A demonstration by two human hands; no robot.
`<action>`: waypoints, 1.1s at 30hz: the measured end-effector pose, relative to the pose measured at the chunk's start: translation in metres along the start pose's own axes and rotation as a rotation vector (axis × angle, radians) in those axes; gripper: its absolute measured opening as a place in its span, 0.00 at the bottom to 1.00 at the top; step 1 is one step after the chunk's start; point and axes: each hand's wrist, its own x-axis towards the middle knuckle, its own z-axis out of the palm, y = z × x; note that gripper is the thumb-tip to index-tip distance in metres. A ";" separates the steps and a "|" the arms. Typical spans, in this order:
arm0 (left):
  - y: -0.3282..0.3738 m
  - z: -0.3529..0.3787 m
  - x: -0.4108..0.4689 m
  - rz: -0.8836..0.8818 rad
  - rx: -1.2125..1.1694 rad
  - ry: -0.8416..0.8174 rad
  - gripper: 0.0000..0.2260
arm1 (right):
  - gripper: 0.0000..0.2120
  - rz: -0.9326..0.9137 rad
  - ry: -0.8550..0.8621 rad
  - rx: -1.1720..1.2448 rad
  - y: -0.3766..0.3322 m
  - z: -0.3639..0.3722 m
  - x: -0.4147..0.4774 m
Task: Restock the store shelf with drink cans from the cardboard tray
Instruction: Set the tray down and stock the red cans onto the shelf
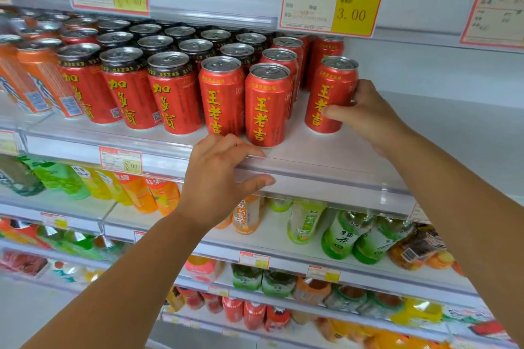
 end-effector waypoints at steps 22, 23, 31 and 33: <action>-0.001 0.001 0.000 0.025 0.004 0.021 0.20 | 0.33 -0.010 0.092 -0.071 0.007 0.021 0.052; -0.001 0.001 0.000 0.021 0.004 0.020 0.20 | 0.33 -0.011 0.088 -0.079 0.007 0.022 0.052; 0.006 -0.022 -0.004 -0.031 -0.172 0.073 0.19 | 0.34 -0.073 0.173 -0.270 -0.014 0.004 0.003; 0.004 -0.041 -0.020 -0.015 -0.183 0.167 0.17 | 0.22 -0.283 0.251 -0.238 -0.025 0.004 -0.039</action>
